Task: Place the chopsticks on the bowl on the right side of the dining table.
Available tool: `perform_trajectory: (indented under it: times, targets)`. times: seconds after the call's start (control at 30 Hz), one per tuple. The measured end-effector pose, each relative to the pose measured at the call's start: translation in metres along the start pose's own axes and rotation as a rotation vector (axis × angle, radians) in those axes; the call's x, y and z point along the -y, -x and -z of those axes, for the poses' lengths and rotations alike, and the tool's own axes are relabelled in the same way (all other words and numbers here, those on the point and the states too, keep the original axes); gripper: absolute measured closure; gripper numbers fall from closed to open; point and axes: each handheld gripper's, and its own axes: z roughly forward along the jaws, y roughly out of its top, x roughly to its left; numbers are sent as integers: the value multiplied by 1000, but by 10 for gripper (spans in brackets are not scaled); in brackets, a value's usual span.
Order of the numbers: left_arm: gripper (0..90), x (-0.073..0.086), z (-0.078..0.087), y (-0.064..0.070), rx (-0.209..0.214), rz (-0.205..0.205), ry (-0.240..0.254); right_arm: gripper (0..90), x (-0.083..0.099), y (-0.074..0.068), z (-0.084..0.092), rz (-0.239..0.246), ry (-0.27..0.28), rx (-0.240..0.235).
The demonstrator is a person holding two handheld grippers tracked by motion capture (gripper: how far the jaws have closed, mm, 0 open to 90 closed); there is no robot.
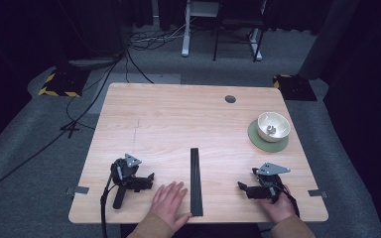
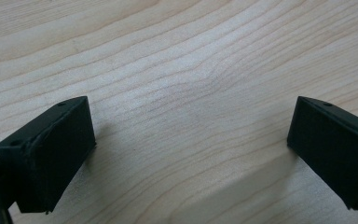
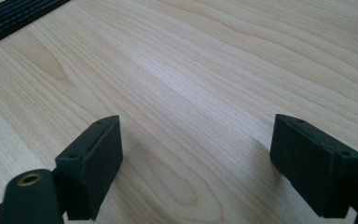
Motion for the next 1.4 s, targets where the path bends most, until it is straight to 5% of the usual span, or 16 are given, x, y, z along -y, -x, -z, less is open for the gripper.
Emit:
perform_trajectory:
  times: [1.17,1.4]
  targets:
    - [4,0,0,0,-6,3,-5,262,0,1,3,-11,5,14]
    - [5,0,-1,-1,2,2,1,392,-11,-2,10,-16,-56,27]
